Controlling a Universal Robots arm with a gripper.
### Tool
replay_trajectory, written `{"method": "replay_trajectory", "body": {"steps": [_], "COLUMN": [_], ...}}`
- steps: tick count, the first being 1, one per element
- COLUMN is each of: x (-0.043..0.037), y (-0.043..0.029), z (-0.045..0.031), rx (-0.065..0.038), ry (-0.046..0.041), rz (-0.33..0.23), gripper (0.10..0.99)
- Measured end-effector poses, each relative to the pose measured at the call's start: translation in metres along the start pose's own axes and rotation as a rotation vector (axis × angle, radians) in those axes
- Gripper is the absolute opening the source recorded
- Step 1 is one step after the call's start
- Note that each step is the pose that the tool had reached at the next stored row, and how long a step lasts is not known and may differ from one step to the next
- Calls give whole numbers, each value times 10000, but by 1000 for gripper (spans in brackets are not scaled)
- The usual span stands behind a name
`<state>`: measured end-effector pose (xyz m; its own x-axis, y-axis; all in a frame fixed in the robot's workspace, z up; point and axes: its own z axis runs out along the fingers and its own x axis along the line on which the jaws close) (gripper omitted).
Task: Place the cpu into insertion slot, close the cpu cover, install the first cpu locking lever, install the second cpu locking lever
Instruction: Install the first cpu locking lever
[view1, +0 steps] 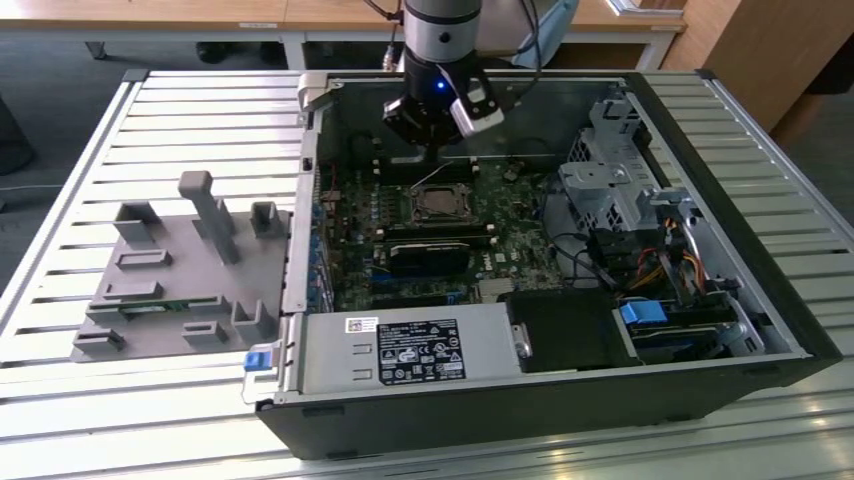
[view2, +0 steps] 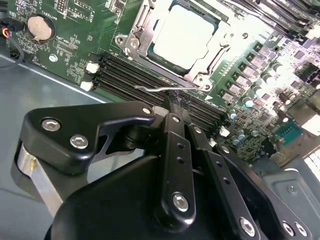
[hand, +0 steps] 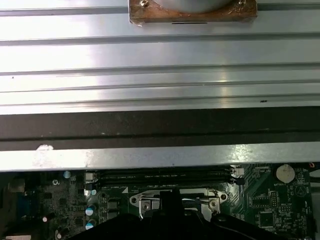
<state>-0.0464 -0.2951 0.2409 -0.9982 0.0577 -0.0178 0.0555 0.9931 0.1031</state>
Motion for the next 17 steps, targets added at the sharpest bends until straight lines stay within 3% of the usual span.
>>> {"method": "replay_trajectory", "body": {"steps": [17], "x": [-87], "y": [15], "z": [111], "rx": [2], "ry": [0], "rz": [-1], "gripper": [106]}}
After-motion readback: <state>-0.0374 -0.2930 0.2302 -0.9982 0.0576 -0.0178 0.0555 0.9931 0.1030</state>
